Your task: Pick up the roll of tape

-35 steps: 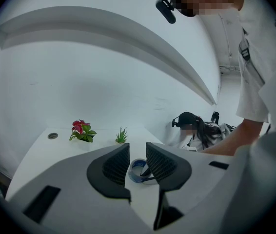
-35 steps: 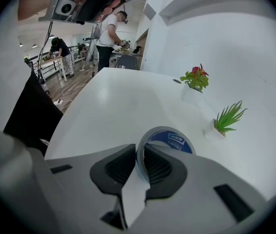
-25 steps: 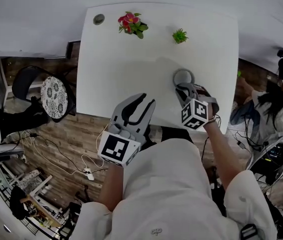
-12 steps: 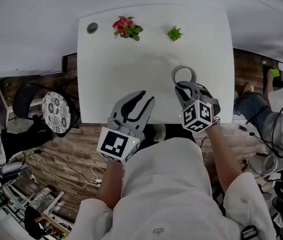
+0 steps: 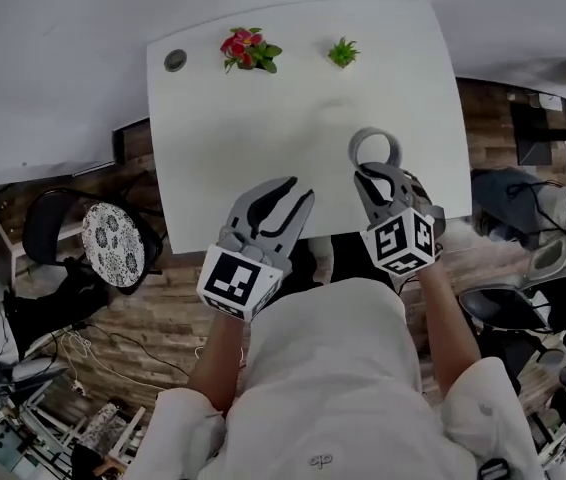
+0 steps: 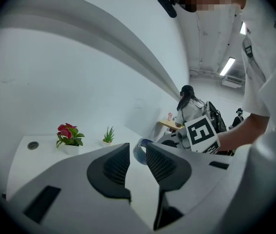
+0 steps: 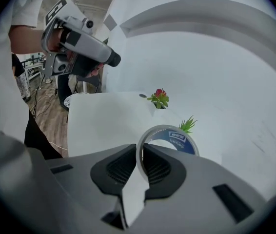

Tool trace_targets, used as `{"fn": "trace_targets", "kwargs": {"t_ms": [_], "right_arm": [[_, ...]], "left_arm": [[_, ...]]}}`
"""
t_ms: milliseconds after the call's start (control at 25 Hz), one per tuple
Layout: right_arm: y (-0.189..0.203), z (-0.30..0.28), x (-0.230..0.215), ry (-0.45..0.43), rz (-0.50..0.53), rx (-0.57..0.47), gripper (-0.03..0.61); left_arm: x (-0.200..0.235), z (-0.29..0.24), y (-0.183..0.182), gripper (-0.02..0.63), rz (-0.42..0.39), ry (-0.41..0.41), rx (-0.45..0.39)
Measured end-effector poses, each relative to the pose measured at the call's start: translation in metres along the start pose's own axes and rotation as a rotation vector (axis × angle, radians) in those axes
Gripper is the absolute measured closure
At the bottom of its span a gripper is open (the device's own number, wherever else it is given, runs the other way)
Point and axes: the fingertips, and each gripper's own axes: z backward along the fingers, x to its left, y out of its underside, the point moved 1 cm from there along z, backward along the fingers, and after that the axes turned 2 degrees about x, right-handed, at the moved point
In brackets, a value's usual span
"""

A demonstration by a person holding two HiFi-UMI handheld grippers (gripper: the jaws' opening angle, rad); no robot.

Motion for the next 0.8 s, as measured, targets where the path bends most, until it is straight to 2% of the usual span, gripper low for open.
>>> {"fn": "trace_targets", "kwargs": {"t_ms": [320, 800], "right_arm": [[-0.028, 0.039, 0.017, 0.093, -0.084, -0.045, 0.528], [-0.067, 0.106, 0.043, 0.201, -0.150, -0.141, 0.528]], "left_arm": [[-0.003, 0.024, 0.006, 0.500, -0.037, 0.069, -0.015], [-0.019, 0.054, 0.005, 0.505, -0.082, 0.128, -0.055]]}}
